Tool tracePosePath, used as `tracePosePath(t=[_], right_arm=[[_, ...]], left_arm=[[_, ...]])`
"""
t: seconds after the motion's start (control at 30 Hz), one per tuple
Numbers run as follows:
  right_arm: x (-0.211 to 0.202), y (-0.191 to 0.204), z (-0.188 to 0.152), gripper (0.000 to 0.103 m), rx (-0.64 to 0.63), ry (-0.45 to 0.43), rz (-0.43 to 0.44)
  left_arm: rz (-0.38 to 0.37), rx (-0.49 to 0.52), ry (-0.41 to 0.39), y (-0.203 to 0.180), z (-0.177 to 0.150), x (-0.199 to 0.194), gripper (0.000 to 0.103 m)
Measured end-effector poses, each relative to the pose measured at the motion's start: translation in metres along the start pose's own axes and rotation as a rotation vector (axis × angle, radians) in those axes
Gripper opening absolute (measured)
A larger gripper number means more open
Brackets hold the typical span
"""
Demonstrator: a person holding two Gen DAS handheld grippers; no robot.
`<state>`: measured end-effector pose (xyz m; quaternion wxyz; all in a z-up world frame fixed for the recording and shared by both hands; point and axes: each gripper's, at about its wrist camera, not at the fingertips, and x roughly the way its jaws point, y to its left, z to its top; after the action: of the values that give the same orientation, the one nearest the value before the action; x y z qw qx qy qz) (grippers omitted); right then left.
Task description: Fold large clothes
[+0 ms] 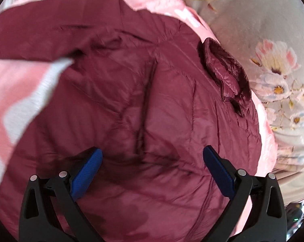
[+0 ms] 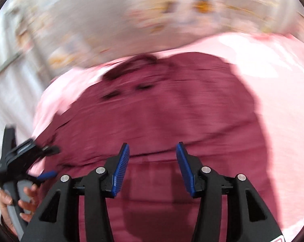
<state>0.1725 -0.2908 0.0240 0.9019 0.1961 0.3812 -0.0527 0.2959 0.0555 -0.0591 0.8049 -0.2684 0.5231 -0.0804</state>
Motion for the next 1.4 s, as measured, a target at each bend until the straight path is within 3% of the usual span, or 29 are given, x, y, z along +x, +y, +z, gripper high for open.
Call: tracePosePath(t=[0.03, 0.1, 0.13, 0.2, 0.27, 0.4, 0.47, 0.53, 0.63, 0.7, 0.8, 0.9, 1.23, 1.33, 1.37, 1.4], right_arm=[[0.000, -0.017, 0.004, 0.048, 0.046, -0.004, -0.027], [0.000, -0.059, 0.012, 0.048, 0.168, -0.008, -0.066], [0.002, -0.075, 0.015, 0.048, 0.218, -0.007, -0.068], [0.010, -0.098, 0.021, 0.049, 0.294, 0.001, -0.070], [0.023, -0.113, 0.027, 0.049, 0.349, 0.016, -0.053], [0.051, -0.133, 0.041, 0.049, 0.435, 0.017, -0.027], [0.060, -0.135, 0.047, 0.039, 0.452, 0.013, -0.025], [0.059, -0.133, 0.058, 0.008, 0.455, -0.008, 0.000], [0.029, -0.116, 0.068, 0.005, 0.406, -0.143, 0.052], [0.011, -0.098, 0.067, 0.004, 0.300, -0.226, -0.003], [0.031, -0.091, 0.059, 0.004, 0.212, -0.148, -0.145], [0.050, -0.099, 0.046, 0.004, 0.198, -0.056, -0.211], [0.057, -0.103, 0.034, 0.006, 0.155, 0.019, -0.263], [0.029, -0.094, 0.033, 0.009, 0.150, -0.034, -0.288], [0.017, -0.086, 0.034, 0.010, 0.122, -0.068, -0.303], [0.009, -0.077, 0.036, 0.012, 0.094, -0.093, -0.307]], left_arm=[[-0.013, -0.003, 0.002, -0.002, 0.001, 0.002, 0.092], [-0.022, 0.015, 0.003, -0.009, 0.004, 0.006, 0.056], [-0.029, 0.033, 0.009, -0.014, 0.006, 0.008, 0.049], [-0.010, 0.054, 0.001, -0.019, 0.010, 0.010, 0.017], [0.008, 0.089, -0.034, -0.024, 0.018, 0.006, 0.006], [0.040, 0.150, -0.148, -0.035, 0.033, -0.016, 0.003], [0.044, 0.176, -0.192, -0.040, 0.040, -0.027, 0.003], [0.052, 0.202, -0.228, -0.047, 0.047, -0.034, 0.003], [0.080, 0.226, -0.267, -0.048, 0.049, -0.040, 0.003], [0.106, 0.230, -0.272, -0.045, 0.044, -0.036, 0.003], [0.162, 0.234, -0.212, -0.039, 0.037, -0.006, 0.003], [0.223, 0.253, -0.159, -0.031, 0.026, 0.024, 0.003], [0.295, 0.350, -0.216, -0.033, 0.008, 0.029, 0.006], [0.302, 0.359, -0.245, -0.031, 0.005, 0.003, 0.022], [0.301, 0.360, -0.268, -0.033, 0.005, -0.007, 0.034], [0.295, 0.365, -0.308, -0.036, 0.004, -0.021, 0.039]])
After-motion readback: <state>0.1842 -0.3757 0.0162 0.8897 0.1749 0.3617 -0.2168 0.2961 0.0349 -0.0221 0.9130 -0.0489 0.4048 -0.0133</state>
